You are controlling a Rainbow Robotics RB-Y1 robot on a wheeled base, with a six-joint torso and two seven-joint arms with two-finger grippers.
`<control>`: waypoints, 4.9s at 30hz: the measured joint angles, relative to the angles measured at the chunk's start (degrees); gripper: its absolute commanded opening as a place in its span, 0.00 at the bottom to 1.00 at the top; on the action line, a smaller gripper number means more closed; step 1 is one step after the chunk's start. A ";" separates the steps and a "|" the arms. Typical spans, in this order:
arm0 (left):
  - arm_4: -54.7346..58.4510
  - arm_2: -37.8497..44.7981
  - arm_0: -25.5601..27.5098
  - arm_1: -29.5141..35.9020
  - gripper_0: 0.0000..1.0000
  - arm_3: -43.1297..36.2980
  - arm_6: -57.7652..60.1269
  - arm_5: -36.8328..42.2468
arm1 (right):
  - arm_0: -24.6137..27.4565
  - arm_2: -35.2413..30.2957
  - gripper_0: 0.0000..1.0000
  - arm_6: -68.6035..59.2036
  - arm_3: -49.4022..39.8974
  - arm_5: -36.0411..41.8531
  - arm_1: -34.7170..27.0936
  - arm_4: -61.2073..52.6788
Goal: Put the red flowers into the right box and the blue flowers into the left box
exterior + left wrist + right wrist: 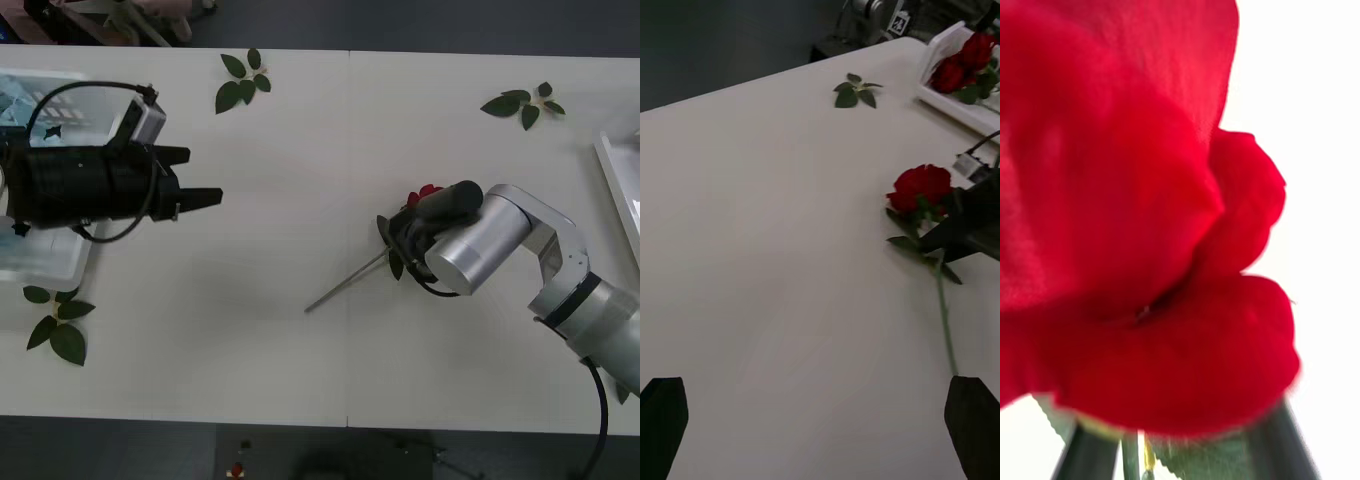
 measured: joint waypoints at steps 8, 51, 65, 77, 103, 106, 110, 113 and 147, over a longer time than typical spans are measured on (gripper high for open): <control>6.52 -2.68 1.97 8.23 1.00 -13.91 0.00 -1.79 | -0.24 0.08 0.00 0.00 1.29 -1.48 0.00 0.03; 8.00 -2.97 6.07 12.41 1.00 -25.82 0.00 -7.17 | -15.82 -16.74 0.00 104.84 29.55 6.25 -32.63 -9.48; 8.00 -2.97 6.07 12.41 1.00 -25.82 0.00 -7.17 | -15.82 -17.48 0.09 105.05 42.96 -10.92 -27.14 -7.12; 8.00 -2.97 6.07 12.41 1.00 -25.82 0.00 -7.17 | -15.82 -17.40 0.73 105.11 45.00 -12.05 -26.89 -9.22; 7.99 -2.97 6.06 12.40 1.00 -25.82 0.00 -7.17 | 9.55 -27.38 0.75 139.53 -13.34 1.33 -34.57 -74.84; 7.99 -2.97 6.06 12.40 1.00 -25.82 0.00 -7.17 | 10.69 -27.38 0.75 140.34 -19.33 4.31 -32.83 -74.86; 7.99 -2.97 6.06 12.40 1.00 -25.82 0.00 -7.17 | 10.53 -27.39 0.75 140.78 -22.05 7.19 -28.49 -72.67; 7.99 -2.97 6.06 12.40 1.00 -25.82 0.00 -7.17 | 10.52 -27.40 0.75 140.78 -22.18 7.01 -24.59 -69.15; 7.99 -2.97 6.06 12.40 1.00 -25.82 0.00 -7.17 | 7.82 -20.92 0.91 140.90 -22.33 6.82 -10.24 -54.28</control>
